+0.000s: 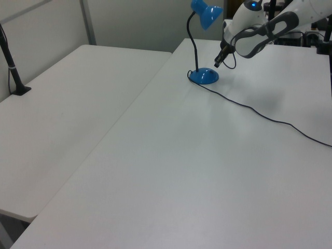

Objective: Turn on the lamp
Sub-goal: 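Move the gripper toward the blue lamp base and lower over it, then press down on the switch atop the blue lamp base with the gripper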

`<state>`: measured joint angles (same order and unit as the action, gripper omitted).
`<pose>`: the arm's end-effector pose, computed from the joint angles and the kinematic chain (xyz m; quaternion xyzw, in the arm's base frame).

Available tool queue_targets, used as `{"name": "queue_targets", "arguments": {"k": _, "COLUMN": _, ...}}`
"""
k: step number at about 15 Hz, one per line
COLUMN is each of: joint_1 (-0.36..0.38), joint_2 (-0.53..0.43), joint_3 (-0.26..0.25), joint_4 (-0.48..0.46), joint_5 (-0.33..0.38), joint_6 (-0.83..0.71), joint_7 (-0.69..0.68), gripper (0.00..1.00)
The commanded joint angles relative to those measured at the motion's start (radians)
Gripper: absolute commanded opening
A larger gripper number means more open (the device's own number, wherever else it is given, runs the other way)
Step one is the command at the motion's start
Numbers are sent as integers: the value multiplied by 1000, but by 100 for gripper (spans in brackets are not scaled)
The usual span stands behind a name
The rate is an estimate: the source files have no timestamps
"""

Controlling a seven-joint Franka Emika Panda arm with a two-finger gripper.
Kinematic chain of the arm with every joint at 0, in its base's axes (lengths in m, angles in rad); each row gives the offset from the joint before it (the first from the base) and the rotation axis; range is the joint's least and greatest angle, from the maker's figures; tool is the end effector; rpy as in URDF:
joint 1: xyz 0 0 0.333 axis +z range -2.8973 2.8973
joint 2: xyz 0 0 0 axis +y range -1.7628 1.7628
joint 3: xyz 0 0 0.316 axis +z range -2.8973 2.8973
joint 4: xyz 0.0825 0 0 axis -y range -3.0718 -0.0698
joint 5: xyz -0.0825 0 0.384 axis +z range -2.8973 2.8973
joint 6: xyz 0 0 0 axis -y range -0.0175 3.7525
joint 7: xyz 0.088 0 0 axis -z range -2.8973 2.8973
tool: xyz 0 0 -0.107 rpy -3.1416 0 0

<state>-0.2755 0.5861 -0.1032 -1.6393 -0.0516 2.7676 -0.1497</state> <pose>0.6827 -0.2555 0.3376 0.9596 -0.0736 0.2486 0.1094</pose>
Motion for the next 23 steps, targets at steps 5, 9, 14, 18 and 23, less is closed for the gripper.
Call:
{"name": "queue_targets", "arguments": {"k": 5, "joint_1": 12, "joint_2": 28, "joint_3": 8, "joint_4": 45, "joint_5": 38, "joint_6": 10, "joint_7": 12, "gripper": 0}}
{"name": "queue_targets", "arguments": {"k": 9, "joint_1": 15, "joint_2": 32, "joint_3": 11, "joint_4": 45, "joint_5": 38, "joint_6": 10, "joint_7": 10, "gripper": 0}}
{"name": "queue_targets", "arguments": {"k": 14, "joint_1": 30, "joint_2": 46, "joint_3": 11, "joint_4": 44, "joint_5": 39, "joint_6": 10, "joint_7": 10, "gripper": 0}}
{"name": "queue_targets", "arguments": {"k": 18, "joint_1": 35, "joint_2": 69, "joint_3": 11, "joint_4": 45, "joint_5": 38, "joint_6": 61, "joint_7": 19, "gripper": 0}}
{"name": "queue_targets", "arguments": {"k": 23, "joint_1": 35, "joint_2": 75, "joint_3": 11, "joint_4": 45, "joint_5": 38, "joint_6": 63, "joint_7": 22, "gripper": 0}}
